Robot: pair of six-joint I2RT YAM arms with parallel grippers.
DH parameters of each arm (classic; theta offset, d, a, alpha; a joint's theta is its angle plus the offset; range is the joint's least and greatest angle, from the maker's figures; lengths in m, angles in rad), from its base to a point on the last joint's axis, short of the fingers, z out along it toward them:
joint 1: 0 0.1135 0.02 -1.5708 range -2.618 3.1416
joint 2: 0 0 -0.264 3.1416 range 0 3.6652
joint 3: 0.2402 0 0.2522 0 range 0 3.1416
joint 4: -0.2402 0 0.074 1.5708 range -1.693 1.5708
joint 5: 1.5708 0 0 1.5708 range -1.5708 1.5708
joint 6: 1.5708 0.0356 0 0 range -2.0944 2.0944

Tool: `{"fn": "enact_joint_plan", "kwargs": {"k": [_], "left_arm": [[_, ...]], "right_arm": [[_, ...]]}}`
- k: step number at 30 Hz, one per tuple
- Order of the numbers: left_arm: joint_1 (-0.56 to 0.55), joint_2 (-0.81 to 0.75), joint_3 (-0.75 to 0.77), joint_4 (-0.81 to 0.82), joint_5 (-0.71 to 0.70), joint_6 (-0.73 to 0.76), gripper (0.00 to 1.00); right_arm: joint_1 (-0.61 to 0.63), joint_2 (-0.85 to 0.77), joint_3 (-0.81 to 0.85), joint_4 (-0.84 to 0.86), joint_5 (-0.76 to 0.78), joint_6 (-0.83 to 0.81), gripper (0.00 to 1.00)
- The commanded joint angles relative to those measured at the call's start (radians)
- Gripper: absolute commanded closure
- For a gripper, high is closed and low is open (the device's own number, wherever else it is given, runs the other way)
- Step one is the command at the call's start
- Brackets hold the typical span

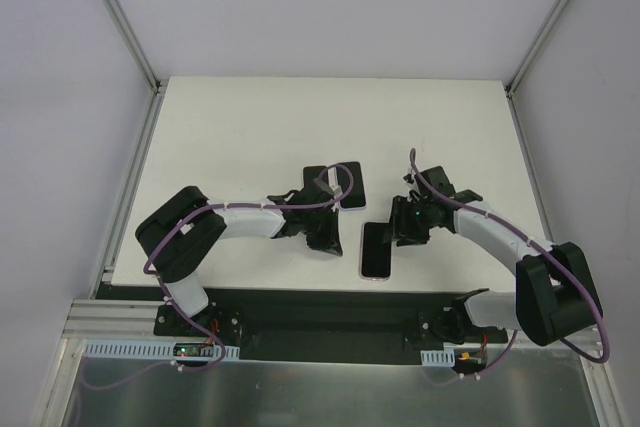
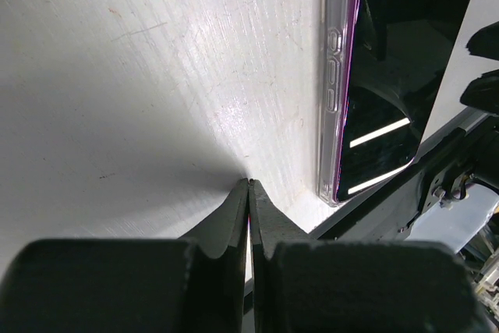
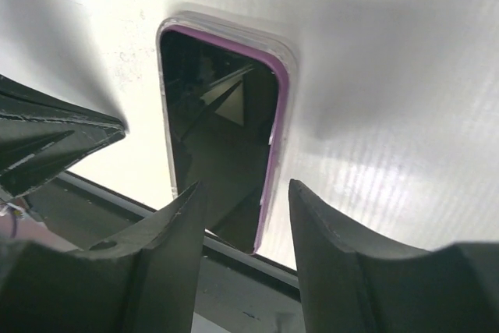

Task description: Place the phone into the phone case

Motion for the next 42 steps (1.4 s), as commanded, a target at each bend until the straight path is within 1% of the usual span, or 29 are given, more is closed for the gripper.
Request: {"fn": "enact_joint_plan", "kwargs": {"k": [1, 3, 7, 8, 10, 12, 13, 15, 17, 18, 19, 22, 24, 28, 30, 32, 36, 37, 38, 40, 42], "left_arm": [[-0.010, -0.014, 0.023, 0.015, 0.008, -0.014, 1.00], [-0.015, -0.018, 0.028, 0.015, 0.007, -0.013, 1.00], [-0.025, -0.027, 0.036, 0.015, 0.001, -0.008, 1.00], [-0.027, -0.027, 0.043, 0.015, 0.001, -0.010, 0.99], [-0.032, -0.022, 0.053, 0.015, 0.002, -0.008, 0.90], [-0.036, -0.016, 0.059, 0.017, -0.001, -0.010, 0.85], [-0.038, -0.016, 0.063, 0.017, -0.002, -0.011, 0.78], [-0.044, -0.011, 0.068, 0.020, -0.002, -0.011, 0.74], [-0.048, -0.008, 0.073, 0.022, -0.004, -0.010, 0.69], [-0.049, -0.004, 0.073, 0.025, -0.004, -0.011, 0.68], [-0.050, -0.002, 0.074, 0.026, -0.001, -0.011, 0.68], [-0.055, 0.013, 0.077, 0.048, 0.013, -0.014, 0.73], [-0.058, 0.030, 0.082, 0.067, 0.027, -0.019, 0.81], [-0.068, 0.061, 0.099, 0.086, 0.044, -0.023, 0.81], [-0.072, 0.076, 0.103, 0.088, 0.042, -0.028, 0.80], [-0.073, 0.081, 0.102, 0.086, 0.041, -0.034, 0.79], [-0.076, 0.070, 0.085, 0.086, 0.018, -0.034, 0.79], [-0.075, 0.067, 0.080, 0.086, 0.013, -0.034, 0.78], [-0.076, 0.065, 0.079, 0.086, 0.013, -0.034, 0.78], [-0.076, 0.056, 0.074, 0.086, 0.010, -0.034, 0.76], [-0.076, 0.055, 0.074, 0.084, 0.010, -0.036, 0.75]], "right_arm": [[0.001, -0.040, 0.045, -0.129, 0.097, -0.053, 0.51], [0.001, -0.043, 0.041, -0.129, 0.091, -0.053, 0.53], [0.000, -0.027, 0.025, -0.103, 0.065, -0.057, 0.61], [0.001, -0.018, 0.016, -0.083, 0.049, -0.056, 0.62], [0.001, -0.011, 0.005, -0.054, 0.023, -0.053, 0.64], [0.001, 0.004, -0.010, -0.019, -0.001, -0.047, 0.66], [0.001, 0.013, -0.012, -0.015, -0.003, -0.045, 0.69], [0.001, 0.038, -0.025, 0.004, -0.004, -0.045, 0.71], [0.003, 0.055, -0.038, 0.038, -0.017, -0.042, 0.77], [0.000, 0.058, -0.053, 0.050, -0.023, -0.041, 0.80], [0.003, 0.062, -0.061, 0.061, -0.029, -0.034, 0.85], [0.003, 0.073, -0.084, 0.101, -0.053, -0.025, 0.90], [0.003, 0.075, -0.090, 0.121, -0.066, -0.018, 0.92], [0.004, 0.081, -0.107, 0.167, -0.101, 0.013, 0.94], [0.006, 0.087, -0.110, 0.178, -0.101, 0.016, 0.94], [0.007, 0.085, -0.113, 0.173, -0.095, 0.013, 0.90], [0.006, 0.055, -0.116, 0.161, -0.080, 0.016, 0.73], [0.006, 0.046, -0.117, 0.158, -0.076, 0.016, 0.66], [0.006, 0.027, -0.119, 0.156, -0.070, 0.018, 0.62], [0.004, 0.013, -0.120, 0.155, -0.063, 0.016, 0.58], [0.003, 0.001, -0.121, 0.153, -0.063, 0.010, 0.58]]}}
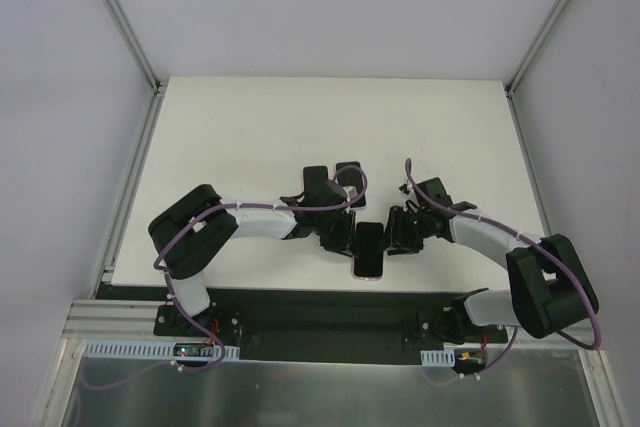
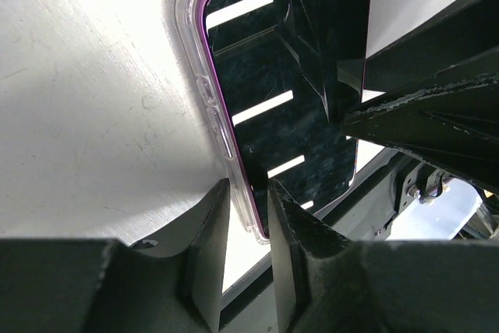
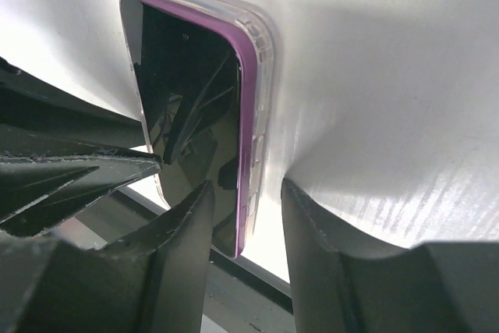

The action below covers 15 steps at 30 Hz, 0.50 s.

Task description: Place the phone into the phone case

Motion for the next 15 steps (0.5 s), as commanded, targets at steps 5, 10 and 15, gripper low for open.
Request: {"fn": "enact_joint_plan", "kwargs": {"k": [5, 10, 15], "left_arm": [[-0.017, -0.005, 0.000, 0.031, -0.006, -0.014, 0.74], [-0.015, -0.021, -0.002, 0.018, -0.009, -0.009, 0.74], [-0.015, -0.027, 0.001, 0.005, -0.026, -0.004, 0.73]], "right_arm": [[-0.004, -0.037, -0.030, 0.022, 0.017, -0.025, 0.52], [-0.021, -0.037, -0.054, 0.062, -0.013, -0.020, 0.48], [-0.030, -0.062, -0.093, 0.105, -0.039, -0.009, 0.46]]}}
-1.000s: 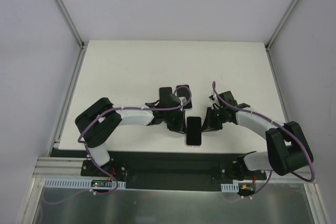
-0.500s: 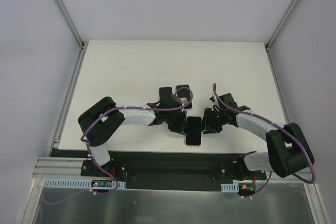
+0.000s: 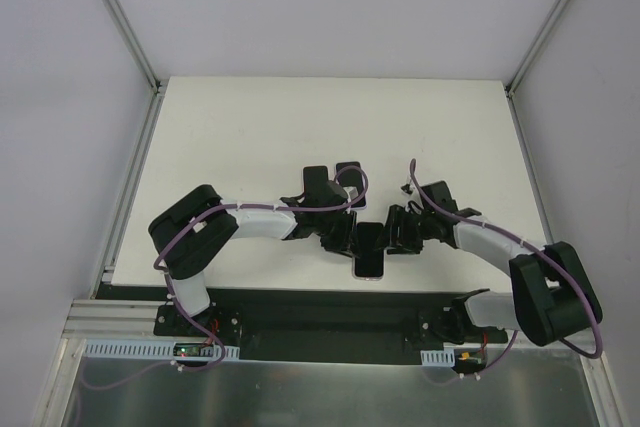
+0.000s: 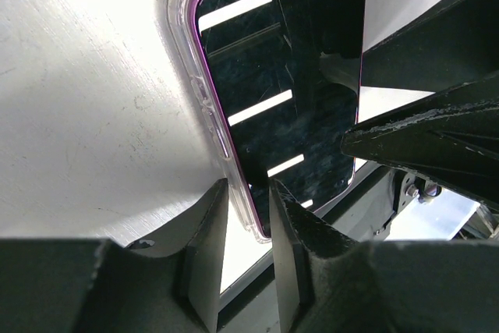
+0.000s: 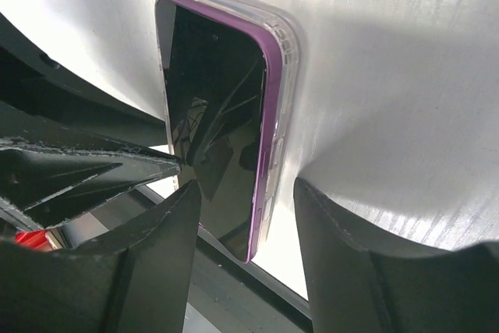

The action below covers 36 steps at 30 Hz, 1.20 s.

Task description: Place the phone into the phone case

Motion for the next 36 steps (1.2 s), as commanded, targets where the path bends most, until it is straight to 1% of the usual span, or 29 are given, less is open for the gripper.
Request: {"fn": "enact_joint_plan", "kwargs": {"k": [1, 7, 14, 18, 21, 25, 32, 33, 36], "left_arm": [[-0.009, -0.027, 0.005, -0.008, -0.031, -0.003, 0.71], [-0.009, -0.025, 0.011, -0.040, -0.070, 0.001, 0.62], [-0.009, -0.008, 0.015, -0.048, -0.070, -0.001, 0.61], [-0.009, -0.002, 0.017, -0.048, -0.067, -0.001, 0.64], [-0.009, 0.005, 0.020, -0.046, -0.056, -0.001, 0.69], [-0.009, 0.015, 0.023, -0.048, -0.053, -0.003, 0.74], [-0.009, 0.027, 0.020, -0.045, -0.037, -0.016, 0.81], [-0.009, 0.025, 0.018, -0.042, -0.034, -0.018, 0.83], [-0.009, 0.021, 0.006, -0.023, -0.016, -0.033, 0.88]], "right_arm": [[-0.013, -0.028, -0.048, 0.034, 0.009, -0.013, 0.45], [-0.025, -0.059, -0.076, 0.052, 0.001, -0.007, 0.44], [-0.025, -0.063, -0.098, 0.084, -0.008, 0.013, 0.41], [-0.027, -0.053, -0.117, 0.126, -0.017, 0.036, 0.37], [-0.025, -0.037, -0.130, 0.153, -0.023, 0.040, 0.34], [-0.027, -0.022, -0.144, 0.211, -0.049, 0.065, 0.32], [-0.025, -0.004, -0.145, 0.276, -0.135, 0.111, 0.30], [-0.025, -0.004, -0.148, 0.288, -0.149, 0.119, 0.30], [-0.028, -0.007, -0.150, 0.339, -0.210, 0.152, 0.30]]}}
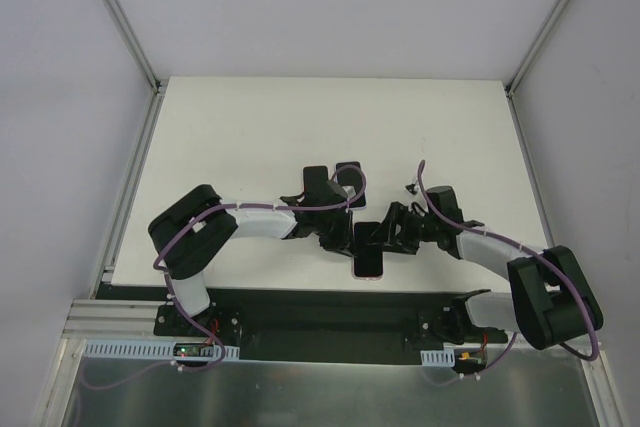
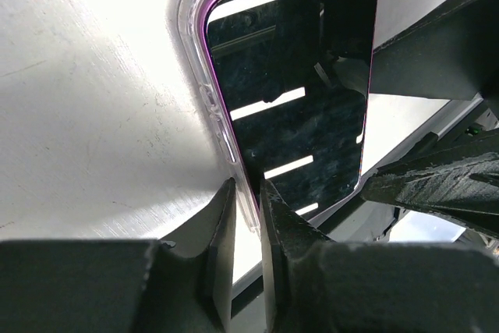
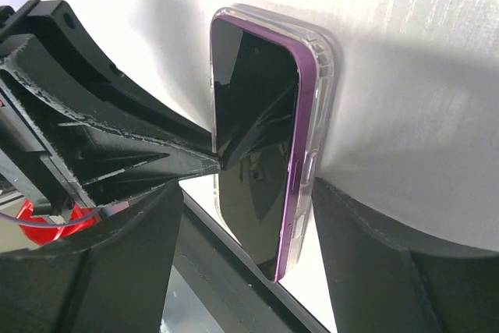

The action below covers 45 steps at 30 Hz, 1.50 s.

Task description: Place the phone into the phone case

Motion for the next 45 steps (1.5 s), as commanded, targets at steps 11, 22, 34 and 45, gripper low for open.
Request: {"fn": "enact_joint_plan", "kwargs": {"k": [11, 22, 34, 45], "left_arm": [[-0.010, 0.003, -0.037, 0.073, 0.039, -0.050, 0.90], [-0.010, -0.009, -0.063, 0.136, 0.068, -0.056, 0.89], [-0.010, -0.017, -0.080, 0.134, 0.057, -0.047, 0.86], [-0.010, -0.025, -0.077, 0.125, 0.054, -0.038, 0.85]], "right_arm": [[-0.028, 0.012, -0.064, 0.209, -0.226, 0.119, 0.32], [-0.041, 0.044, -0.075, 0.280, -0.297, 0.127, 0.40], [-0.057, 0.073, -0.084, 0.280, -0.311, 0.104, 0.67], [-0.058, 0.107, -0.069, 0.274, -0.328, 0.114, 0.97]]}}
